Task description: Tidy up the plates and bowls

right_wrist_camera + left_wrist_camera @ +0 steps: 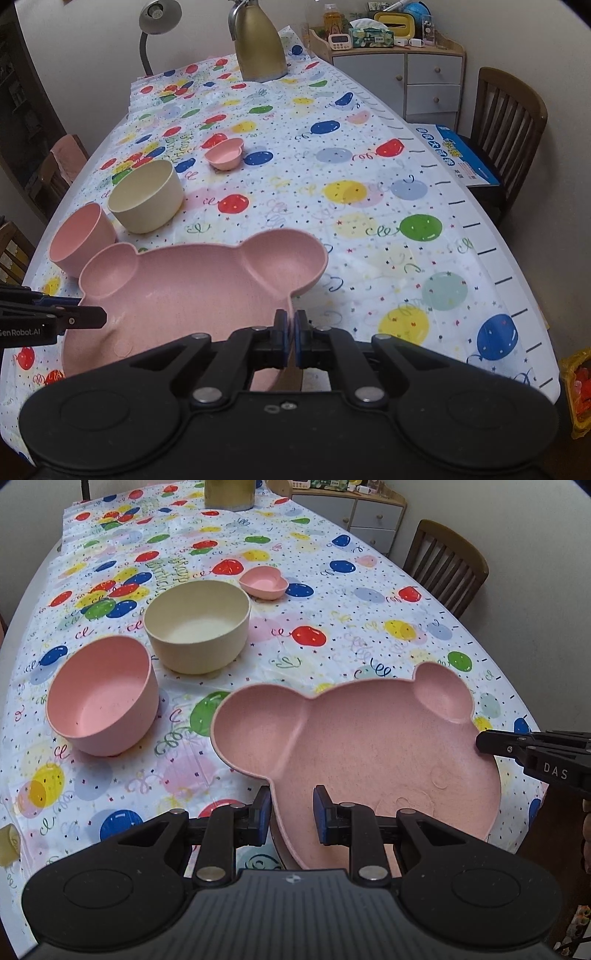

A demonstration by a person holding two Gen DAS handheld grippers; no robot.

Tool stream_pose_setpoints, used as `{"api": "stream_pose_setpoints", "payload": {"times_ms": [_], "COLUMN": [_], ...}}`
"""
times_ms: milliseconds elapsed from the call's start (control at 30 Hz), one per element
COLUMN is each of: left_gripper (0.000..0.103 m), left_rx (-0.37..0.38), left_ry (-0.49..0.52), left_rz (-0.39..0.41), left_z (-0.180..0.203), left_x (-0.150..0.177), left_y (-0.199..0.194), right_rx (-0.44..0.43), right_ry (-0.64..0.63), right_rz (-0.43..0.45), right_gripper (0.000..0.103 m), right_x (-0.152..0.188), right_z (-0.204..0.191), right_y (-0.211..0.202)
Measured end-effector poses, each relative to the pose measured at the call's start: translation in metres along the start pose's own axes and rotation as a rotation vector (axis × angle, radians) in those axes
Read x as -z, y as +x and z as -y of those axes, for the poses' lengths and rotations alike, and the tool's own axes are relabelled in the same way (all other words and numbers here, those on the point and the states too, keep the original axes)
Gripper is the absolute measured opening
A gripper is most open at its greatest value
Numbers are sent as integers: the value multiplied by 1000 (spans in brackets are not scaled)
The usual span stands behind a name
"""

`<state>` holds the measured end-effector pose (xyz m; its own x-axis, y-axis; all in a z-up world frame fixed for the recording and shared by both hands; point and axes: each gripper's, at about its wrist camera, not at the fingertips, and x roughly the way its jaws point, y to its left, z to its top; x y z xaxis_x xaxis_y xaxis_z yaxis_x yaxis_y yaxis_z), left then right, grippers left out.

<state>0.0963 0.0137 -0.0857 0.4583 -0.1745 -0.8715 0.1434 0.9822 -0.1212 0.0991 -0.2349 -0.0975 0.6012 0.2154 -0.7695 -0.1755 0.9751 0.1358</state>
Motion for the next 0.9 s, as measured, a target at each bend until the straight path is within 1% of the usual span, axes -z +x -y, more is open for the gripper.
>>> {"api": "stream_pose_setpoints", "payload": {"times_ms": [400,467,600,700,900], "left_gripper": [23,23,23,23,24], "left_rx": [0,-3,3,7,8], "left_ry": [-13,-13,-17,-21,-26], "left_rz": [-25,-22,-14,-10,10], "left_z": [-3,-3,-5,-6,-7], "left_x": [6,6,6,8,10], "left_y": [4,3,0,-4,-16], "right_rx": [11,7,3,17,9], "right_ry": [-14,-15,-29,-38,-57], "right_rz": [-24,-24,-38,-46,-32], "right_gripper": [3,5,14,16,20], "right_x": [9,8,7,7,4], "right_z": [-3,-3,-7,-9,-15], "right_y": [6,7,7,6,-5]}}
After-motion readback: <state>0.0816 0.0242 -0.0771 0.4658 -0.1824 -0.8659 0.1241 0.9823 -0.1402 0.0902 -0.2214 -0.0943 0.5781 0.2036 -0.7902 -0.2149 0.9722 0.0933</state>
